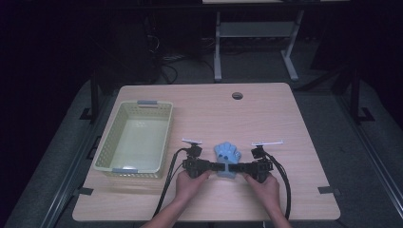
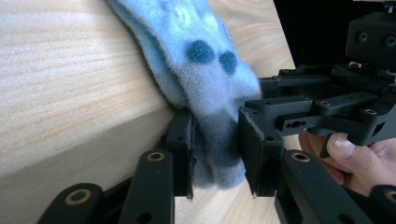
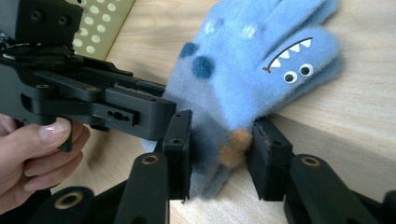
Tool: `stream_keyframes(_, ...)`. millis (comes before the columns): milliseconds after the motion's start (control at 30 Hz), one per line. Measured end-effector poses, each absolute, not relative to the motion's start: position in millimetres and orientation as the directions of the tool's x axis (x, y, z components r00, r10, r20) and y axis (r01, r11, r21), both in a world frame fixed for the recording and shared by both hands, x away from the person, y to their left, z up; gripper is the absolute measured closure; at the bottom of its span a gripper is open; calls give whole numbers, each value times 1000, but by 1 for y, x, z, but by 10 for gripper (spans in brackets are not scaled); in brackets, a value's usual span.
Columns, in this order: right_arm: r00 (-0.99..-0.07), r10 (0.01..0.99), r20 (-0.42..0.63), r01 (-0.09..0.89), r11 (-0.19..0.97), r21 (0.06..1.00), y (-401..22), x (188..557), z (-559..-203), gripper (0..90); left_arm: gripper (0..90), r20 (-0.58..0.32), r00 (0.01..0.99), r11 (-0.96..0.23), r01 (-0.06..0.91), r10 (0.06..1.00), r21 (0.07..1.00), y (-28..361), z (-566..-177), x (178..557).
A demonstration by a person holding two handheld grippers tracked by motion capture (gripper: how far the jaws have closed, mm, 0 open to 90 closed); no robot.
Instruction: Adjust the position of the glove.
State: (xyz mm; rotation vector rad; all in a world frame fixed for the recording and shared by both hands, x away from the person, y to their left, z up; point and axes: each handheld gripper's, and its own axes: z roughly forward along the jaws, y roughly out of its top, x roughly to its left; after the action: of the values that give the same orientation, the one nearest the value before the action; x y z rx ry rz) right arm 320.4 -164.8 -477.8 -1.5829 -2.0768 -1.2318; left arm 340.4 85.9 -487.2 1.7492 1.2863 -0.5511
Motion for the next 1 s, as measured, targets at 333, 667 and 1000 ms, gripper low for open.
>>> stream_keyframes(333,-384,650,656,882,48,469,-165,323,-478,716,707,-790,368,-85,922,490,377,89,-492,344)
stream_keyframes(667,-406,642,651,872,57,487,-166,321,-474,726,706,-804,385,-99,918,454,384,92,-492,346)
stream_keyframes(1000,-444,644,623,845,70,530,-164,315,-454,731,706,-799,416,-101,904,434,416,94,-476,344)
